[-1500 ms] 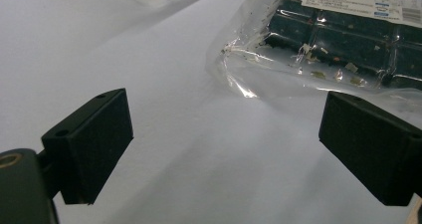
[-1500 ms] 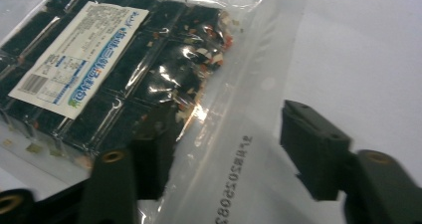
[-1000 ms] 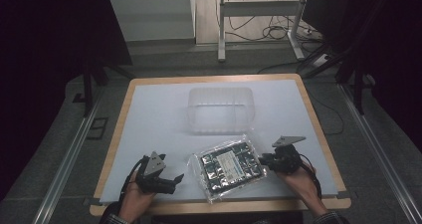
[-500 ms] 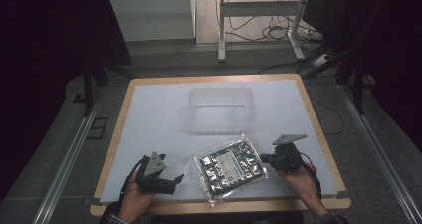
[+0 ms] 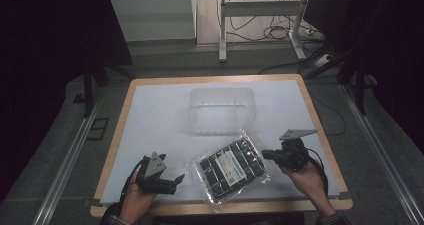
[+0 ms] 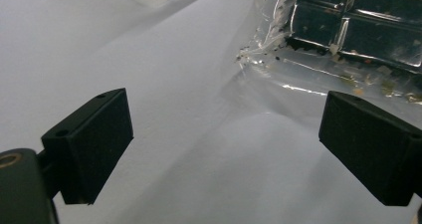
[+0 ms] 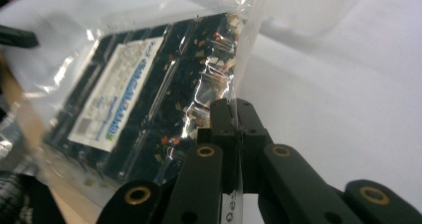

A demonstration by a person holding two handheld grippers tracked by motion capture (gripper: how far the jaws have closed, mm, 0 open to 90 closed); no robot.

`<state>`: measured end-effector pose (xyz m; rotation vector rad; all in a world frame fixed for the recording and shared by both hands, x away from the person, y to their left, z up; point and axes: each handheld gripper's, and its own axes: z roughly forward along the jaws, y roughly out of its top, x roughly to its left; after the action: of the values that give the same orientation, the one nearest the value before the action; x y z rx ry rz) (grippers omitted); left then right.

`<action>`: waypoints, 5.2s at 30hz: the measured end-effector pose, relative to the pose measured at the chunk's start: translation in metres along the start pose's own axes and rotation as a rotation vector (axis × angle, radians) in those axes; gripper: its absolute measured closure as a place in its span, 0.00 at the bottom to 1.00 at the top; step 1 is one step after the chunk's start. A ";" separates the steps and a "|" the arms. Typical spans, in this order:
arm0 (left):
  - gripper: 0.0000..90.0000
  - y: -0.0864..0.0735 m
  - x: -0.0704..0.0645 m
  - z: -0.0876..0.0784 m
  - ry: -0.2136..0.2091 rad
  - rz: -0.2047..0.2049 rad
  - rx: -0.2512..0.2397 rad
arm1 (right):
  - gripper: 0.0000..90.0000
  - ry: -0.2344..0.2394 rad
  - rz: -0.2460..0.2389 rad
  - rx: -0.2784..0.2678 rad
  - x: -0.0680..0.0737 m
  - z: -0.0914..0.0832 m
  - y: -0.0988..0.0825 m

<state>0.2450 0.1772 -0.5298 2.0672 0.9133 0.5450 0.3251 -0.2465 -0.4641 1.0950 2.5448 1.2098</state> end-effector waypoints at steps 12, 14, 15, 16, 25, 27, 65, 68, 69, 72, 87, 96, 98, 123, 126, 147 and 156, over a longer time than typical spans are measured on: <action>0.07 0.000 0.000 0.000 -0.008 -0.006 -0.001 | 0.98 0.090 -0.005 -0.048 0.002 -0.025 0.032; 0.07 0.000 0.000 0.001 -0.013 -0.009 0.003 | 0.99 0.109 0.001 -0.056 0.002 -0.029 0.038; 0.07 0.000 0.000 0.001 -0.013 -0.011 0.002 | 0.99 0.119 0.003 -0.061 0.003 -0.031 0.041; 0.07 0.000 0.000 0.001 -0.013 -0.012 0.002 | 0.99 0.128 0.002 -0.063 0.003 -0.033 0.044; 0.07 0.000 0.001 0.001 -0.012 -0.010 0.006 | 0.99 0.178 -0.020 -0.083 0.009 -0.046 0.068; 0.07 0.000 0.001 0.001 -0.012 -0.010 0.006 | 0.99 0.187 -0.027 -0.090 0.012 -0.050 0.075; 0.09 0.003 0.000 -0.003 -0.048 -0.057 0.018 | 0.99 0.210 -0.036 -0.228 0.005 -0.080 0.158; 0.09 0.003 0.000 -0.003 -0.050 -0.058 0.019 | 0.99 0.206 -0.036 -0.230 0.004 -0.078 0.163; 0.09 0.003 0.000 -0.003 -0.048 -0.057 0.020 | 0.99 0.201 -0.034 -0.231 0.003 -0.077 0.168; 0.09 0.003 0.000 -0.003 -0.048 -0.055 0.021 | 0.99 0.197 -0.030 -0.236 0.002 -0.073 0.176; 0.09 0.003 -0.001 -0.003 -0.034 -0.042 0.025 | 0.99 0.172 -0.036 -0.249 0.000 -0.051 0.223; 0.09 0.003 -0.001 -0.003 -0.033 -0.038 0.023 | 0.99 0.152 -0.035 -0.255 -0.005 -0.034 0.245; 0.09 0.003 -0.002 -0.003 -0.033 -0.037 0.024 | 0.99 0.148 -0.035 -0.254 -0.006 -0.030 0.249; 0.09 0.003 -0.002 -0.002 -0.037 -0.040 0.023 | 0.99 0.111 -0.052 -0.247 -0.016 0.023 0.282; 0.09 0.003 -0.002 -0.002 -0.038 -0.039 0.024 | 0.99 0.102 -0.050 -0.238 -0.020 0.033 0.282; 0.09 0.003 -0.003 -0.001 -0.036 -0.035 0.035 | 0.99 0.127 -0.033 -0.198 -0.027 0.070 0.263; 0.09 0.003 -0.004 0.000 -0.036 -0.030 0.043 | 0.99 0.107 -0.061 -0.195 -0.032 0.068 0.248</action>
<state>0.2439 0.1732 -0.5270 2.0913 0.9413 0.4744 0.5139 -0.1200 -0.3387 0.9274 2.4503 1.5005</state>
